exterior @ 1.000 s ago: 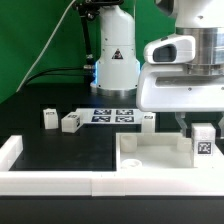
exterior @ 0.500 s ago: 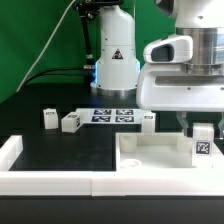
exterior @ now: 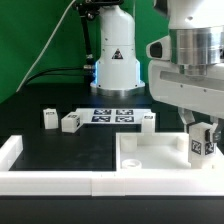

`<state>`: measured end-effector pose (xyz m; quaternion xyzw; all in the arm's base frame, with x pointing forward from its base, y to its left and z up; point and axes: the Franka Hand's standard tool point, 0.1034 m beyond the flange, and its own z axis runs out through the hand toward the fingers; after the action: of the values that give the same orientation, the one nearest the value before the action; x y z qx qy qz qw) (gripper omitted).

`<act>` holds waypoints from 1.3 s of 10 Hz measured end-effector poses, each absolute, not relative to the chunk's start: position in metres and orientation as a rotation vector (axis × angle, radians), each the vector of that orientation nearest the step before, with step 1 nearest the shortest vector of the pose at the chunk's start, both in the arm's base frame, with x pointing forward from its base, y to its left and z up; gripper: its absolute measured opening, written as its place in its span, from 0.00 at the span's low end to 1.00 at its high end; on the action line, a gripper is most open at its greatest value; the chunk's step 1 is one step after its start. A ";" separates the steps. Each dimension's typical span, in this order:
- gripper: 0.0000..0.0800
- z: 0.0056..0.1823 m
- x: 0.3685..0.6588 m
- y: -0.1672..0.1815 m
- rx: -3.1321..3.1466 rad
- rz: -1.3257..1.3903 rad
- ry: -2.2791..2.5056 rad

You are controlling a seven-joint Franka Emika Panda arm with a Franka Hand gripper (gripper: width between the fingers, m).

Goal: Assemble one leg

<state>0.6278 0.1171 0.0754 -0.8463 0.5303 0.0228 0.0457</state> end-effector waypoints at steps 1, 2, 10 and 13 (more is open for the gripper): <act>0.37 0.075 0.628 0.117 -2.455 0.081 1.813; 0.37 0.076 0.628 0.117 -2.323 0.092 1.980; 0.37 0.078 0.630 0.121 -1.743 0.083 2.523; 0.48 0.078 0.629 0.124 -1.754 0.094 2.505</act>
Offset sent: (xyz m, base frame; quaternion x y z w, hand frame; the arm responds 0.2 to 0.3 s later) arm -0.0044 -0.0029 0.0005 -0.0136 -0.0023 0.3315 0.9433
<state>0.6291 0.1244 0.0775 -0.5729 0.8180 0.0308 0.0411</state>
